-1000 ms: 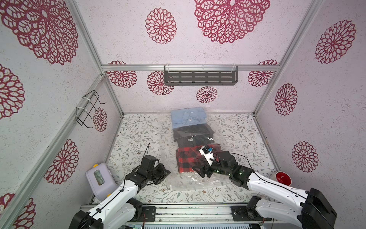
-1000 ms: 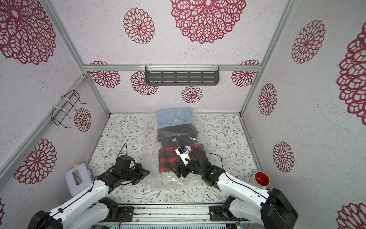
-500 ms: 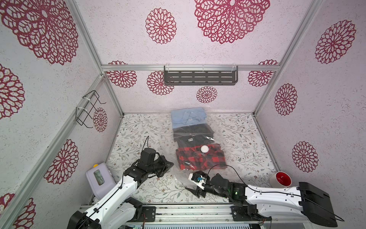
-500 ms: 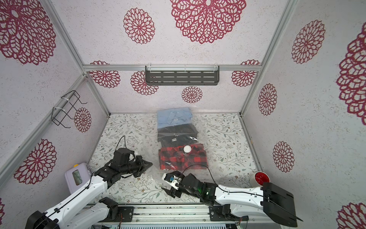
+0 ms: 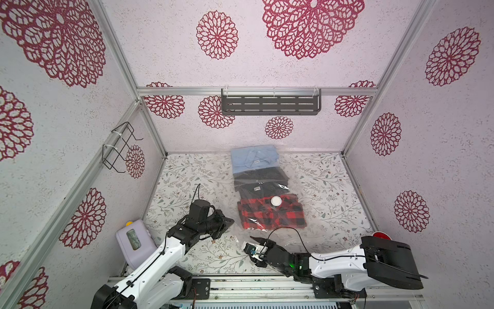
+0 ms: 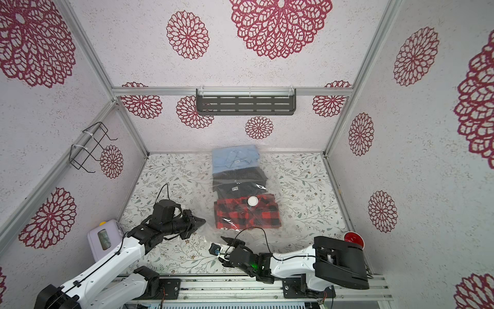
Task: Place the folded shirt into the vacuum bag
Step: Close the vacuum bag at the center of the board.
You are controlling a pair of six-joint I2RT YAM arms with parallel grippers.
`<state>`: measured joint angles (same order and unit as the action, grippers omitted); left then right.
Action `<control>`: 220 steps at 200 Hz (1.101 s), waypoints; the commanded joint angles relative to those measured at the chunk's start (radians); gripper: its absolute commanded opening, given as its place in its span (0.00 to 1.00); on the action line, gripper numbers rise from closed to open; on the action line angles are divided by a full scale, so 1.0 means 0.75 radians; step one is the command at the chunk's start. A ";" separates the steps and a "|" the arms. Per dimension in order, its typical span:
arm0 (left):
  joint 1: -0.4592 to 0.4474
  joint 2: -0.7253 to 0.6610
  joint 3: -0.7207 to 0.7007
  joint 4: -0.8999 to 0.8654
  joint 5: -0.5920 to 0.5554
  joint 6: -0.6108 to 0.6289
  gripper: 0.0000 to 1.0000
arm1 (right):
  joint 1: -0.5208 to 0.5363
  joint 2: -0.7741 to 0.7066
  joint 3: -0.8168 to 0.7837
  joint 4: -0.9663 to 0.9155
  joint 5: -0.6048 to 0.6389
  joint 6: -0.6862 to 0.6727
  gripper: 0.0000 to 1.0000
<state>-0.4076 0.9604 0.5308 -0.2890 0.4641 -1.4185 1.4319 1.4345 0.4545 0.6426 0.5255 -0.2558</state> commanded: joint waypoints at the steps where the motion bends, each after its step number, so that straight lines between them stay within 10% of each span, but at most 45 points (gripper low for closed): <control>1: 0.025 -0.031 -0.008 0.058 0.006 -0.010 0.00 | 0.008 0.008 0.034 0.086 0.176 -0.013 0.37; 39: 0.057 -0.055 -0.005 0.058 0.021 0.024 0.08 | -0.024 -0.039 0.051 0.016 0.148 0.026 0.11; 131: 0.308 -0.169 0.203 -0.289 -0.067 0.633 1.00 | -0.501 -0.259 0.296 -0.484 -0.648 0.164 0.00; 220: 0.314 -0.340 -0.216 0.618 -0.230 0.982 0.97 | -0.769 0.109 0.903 -1.095 -1.209 0.044 0.00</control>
<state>-0.1776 0.6888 0.4259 -0.1112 0.2836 -0.7975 0.8951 1.4708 1.0126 -0.0399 -0.2310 -0.1825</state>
